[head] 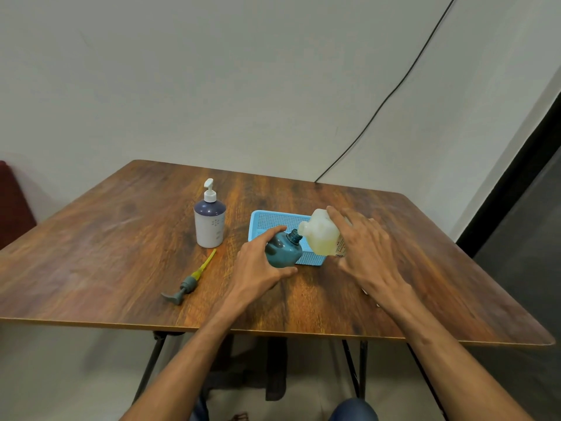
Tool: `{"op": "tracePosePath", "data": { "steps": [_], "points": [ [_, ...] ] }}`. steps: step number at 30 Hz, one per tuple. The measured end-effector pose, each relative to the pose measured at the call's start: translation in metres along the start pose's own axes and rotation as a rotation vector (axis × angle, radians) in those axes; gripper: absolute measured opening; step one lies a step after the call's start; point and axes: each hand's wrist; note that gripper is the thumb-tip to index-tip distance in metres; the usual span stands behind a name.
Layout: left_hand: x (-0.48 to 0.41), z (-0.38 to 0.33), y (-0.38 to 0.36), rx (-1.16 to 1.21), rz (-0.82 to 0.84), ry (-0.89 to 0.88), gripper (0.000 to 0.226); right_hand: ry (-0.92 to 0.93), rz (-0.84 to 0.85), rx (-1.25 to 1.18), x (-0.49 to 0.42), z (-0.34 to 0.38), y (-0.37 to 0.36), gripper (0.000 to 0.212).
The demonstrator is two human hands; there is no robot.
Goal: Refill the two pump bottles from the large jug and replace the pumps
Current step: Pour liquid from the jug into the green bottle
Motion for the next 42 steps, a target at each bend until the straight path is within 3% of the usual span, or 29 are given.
{"op": "tracePosePath", "data": {
  "steps": [42],
  "points": [
    [-0.0010, -0.0041, 0.0016, 0.032, -0.010, -0.041, 0.086, 0.042, -0.079, 0.015, 0.0014, -0.0041, 0.0032, 0.105]
  ]
}}
Point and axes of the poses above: each hand's wrist, its own x-axis away from the middle knuckle, its own y-axis out of the back of the hand, z = x × y, and after that the axes turned 5 degrees about -y, right-handed
